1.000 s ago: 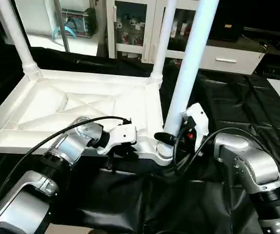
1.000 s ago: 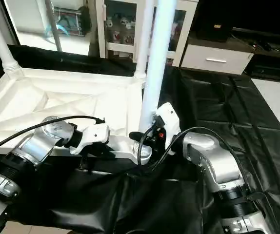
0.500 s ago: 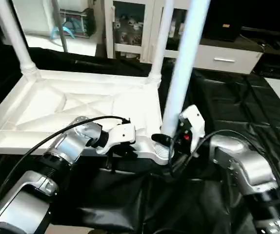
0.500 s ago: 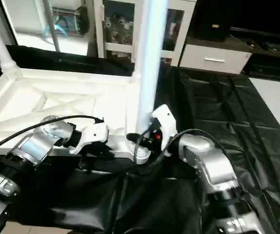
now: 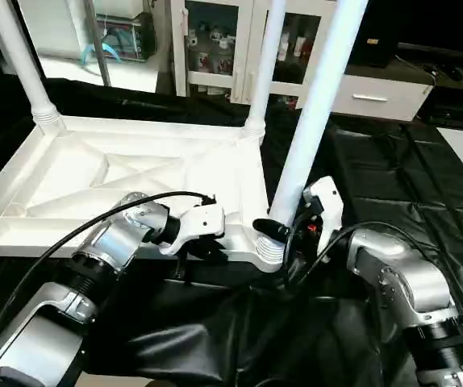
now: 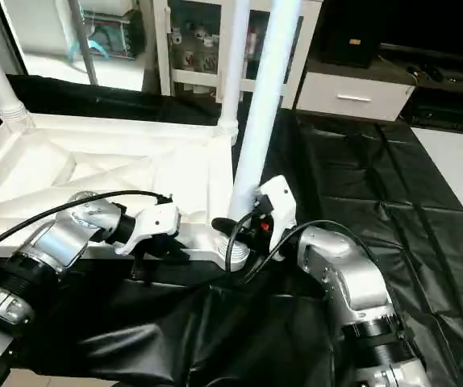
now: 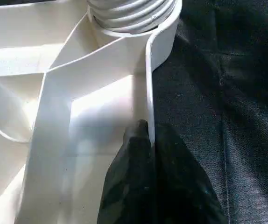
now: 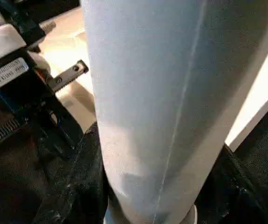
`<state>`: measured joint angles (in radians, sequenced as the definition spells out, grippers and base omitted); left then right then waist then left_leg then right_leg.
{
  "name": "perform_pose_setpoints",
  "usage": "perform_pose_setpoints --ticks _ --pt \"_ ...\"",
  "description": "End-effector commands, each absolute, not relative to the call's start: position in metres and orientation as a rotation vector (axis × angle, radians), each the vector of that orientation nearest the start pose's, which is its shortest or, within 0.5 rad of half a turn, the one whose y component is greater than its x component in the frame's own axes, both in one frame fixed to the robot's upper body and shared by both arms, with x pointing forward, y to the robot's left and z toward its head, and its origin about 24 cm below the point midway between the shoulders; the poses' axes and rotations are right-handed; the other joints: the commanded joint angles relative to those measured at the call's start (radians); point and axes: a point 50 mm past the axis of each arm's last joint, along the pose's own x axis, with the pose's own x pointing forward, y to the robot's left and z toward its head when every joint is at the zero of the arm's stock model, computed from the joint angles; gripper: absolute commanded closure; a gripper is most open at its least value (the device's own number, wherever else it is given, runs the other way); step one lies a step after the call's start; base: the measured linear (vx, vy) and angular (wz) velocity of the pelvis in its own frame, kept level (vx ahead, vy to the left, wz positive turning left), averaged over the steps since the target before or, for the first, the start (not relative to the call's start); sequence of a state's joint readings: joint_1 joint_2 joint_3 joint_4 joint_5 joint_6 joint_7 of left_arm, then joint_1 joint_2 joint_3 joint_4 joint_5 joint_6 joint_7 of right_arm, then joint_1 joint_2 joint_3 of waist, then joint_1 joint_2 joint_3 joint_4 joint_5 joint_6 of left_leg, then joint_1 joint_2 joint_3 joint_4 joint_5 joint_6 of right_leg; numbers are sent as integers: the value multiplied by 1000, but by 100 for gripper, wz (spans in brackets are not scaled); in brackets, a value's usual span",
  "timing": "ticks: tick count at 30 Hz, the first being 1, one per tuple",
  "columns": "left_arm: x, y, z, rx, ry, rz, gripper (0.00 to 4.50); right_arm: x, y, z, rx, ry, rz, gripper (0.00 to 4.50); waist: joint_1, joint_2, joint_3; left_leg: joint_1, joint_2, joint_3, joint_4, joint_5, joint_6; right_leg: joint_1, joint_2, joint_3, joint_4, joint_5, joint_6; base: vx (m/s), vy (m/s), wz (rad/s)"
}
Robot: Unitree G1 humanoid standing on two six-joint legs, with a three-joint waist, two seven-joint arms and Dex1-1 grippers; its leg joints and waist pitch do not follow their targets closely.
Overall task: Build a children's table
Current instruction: Insert table leg to table base
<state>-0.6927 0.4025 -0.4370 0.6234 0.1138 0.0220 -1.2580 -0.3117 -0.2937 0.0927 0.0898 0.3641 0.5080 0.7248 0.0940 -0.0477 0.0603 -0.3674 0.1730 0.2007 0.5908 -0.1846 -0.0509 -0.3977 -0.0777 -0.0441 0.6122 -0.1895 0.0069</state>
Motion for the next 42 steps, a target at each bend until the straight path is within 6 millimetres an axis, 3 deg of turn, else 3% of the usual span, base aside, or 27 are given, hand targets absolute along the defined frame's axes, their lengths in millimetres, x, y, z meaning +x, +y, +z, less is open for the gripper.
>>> perform_pose_setpoints --ticks 1,12,20,24,42 --pt "324 116 63 660 462 -1458 450 283 -143 48 162 371 809 262 -5 8 -44 26 68 -41 -94 -380 -47 14 -87 50 -98 -400 -167 0 0 0" --pt "326 118 64 663 460 -1443 450 269 -142 39 230 297 777 262 -5 9 -38 28 69 -45 -99 -433 -46 5 -91 51 -112 -493 -135 0 0 0" --pt "327 118 64 667 460 -1441 450 256 -138 30 133 299 825 262 -2 11 -36 27 70 -45 -104 -424 -38 5 -90 52 -116 -498 -126 0 0 0" --pt "327 117 64 669 461 -1440 450 253 -138 25 76 326 847 262 -2 10 -35 25 70 -43 -106 -400 -30 8 -90 52 -116 -472 -131 0 0 0" --pt "326 118 63 665 464 -1430 450 247 -136 10 -27 476 913 262 -6 1 -34 28 72 -47 -109 -426 -28 5 -94 51 -126 -552 -107 0 0 0"
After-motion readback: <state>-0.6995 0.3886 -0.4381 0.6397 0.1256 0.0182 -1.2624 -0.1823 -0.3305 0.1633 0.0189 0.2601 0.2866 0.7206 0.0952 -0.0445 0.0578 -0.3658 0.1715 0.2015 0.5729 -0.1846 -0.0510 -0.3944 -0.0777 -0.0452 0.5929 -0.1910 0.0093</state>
